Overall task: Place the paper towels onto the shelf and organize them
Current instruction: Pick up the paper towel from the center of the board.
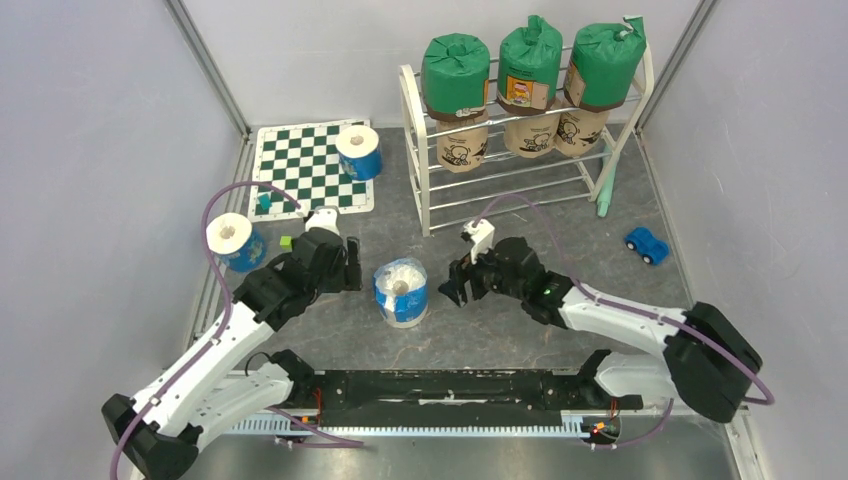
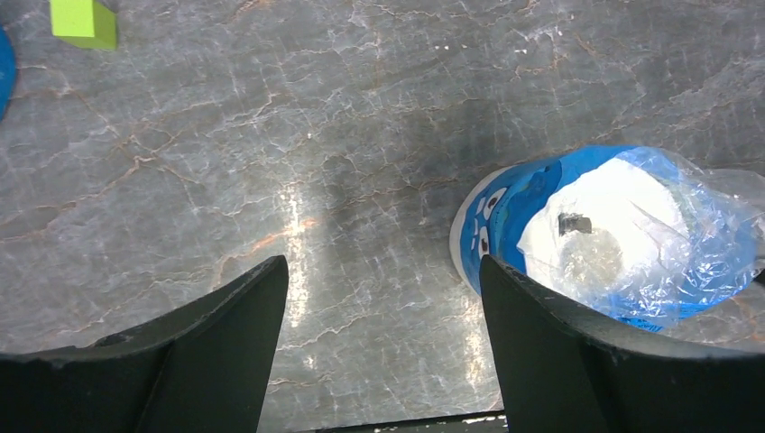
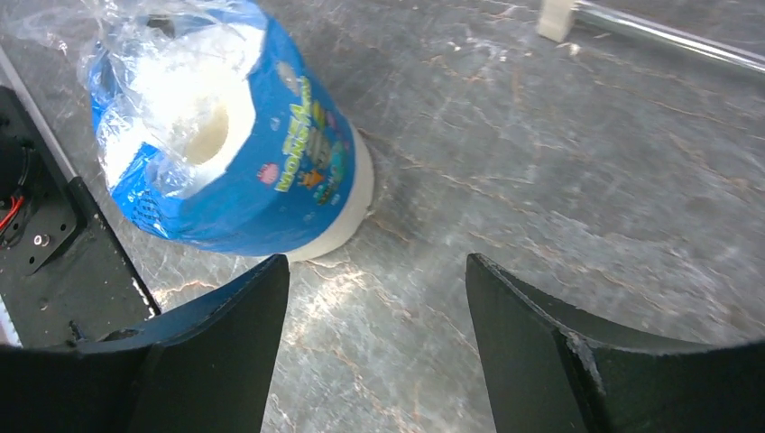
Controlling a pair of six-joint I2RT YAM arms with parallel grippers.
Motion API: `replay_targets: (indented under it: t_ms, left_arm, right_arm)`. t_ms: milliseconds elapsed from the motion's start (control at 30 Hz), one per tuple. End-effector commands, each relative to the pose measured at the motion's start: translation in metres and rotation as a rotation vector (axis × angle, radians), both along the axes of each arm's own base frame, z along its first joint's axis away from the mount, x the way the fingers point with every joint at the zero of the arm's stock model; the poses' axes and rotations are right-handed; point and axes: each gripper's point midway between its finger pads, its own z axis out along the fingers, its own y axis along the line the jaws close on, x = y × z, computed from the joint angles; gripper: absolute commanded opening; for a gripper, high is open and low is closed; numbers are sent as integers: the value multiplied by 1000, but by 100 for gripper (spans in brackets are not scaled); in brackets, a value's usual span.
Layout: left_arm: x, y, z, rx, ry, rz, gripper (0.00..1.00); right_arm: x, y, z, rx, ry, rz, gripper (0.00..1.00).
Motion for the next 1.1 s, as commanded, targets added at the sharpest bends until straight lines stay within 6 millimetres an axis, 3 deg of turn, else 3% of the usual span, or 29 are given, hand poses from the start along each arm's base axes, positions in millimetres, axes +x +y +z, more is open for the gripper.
replay_targets:
  t_ms: [0, 200, 367, 600, 733, 933, 1067]
  left_arm:
    - [11, -12, 11, -119, -56, 35, 84]
    - [9, -12, 0, -122, -41, 47, 85]
    - [9, -14, -7, -135, -29, 50, 85]
    - [11, -7, 1, -123, -66, 71, 85]
    - [12, 6, 15, -88, -122, 96, 85]
    - [12, 37, 35, -5, -241, 159, 85]
    - [11, 60, 44, 53, -315, 234, 85]
  right_arm:
    - [11, 39, 36, 90, -89, 42, 74]
    - [1, 70, 41, 105, -91, 117, 73]
    - [-10, 82, 46, 104, -123, 190, 72]
    - [-26, 99, 31, 41, -110, 278, 59]
    - [-36, 107, 19, -11, -114, 310, 58]
    - [-35, 108, -9, -199, -116, 230, 58]
    - [-52, 112, -7, -245, -125, 263, 66]
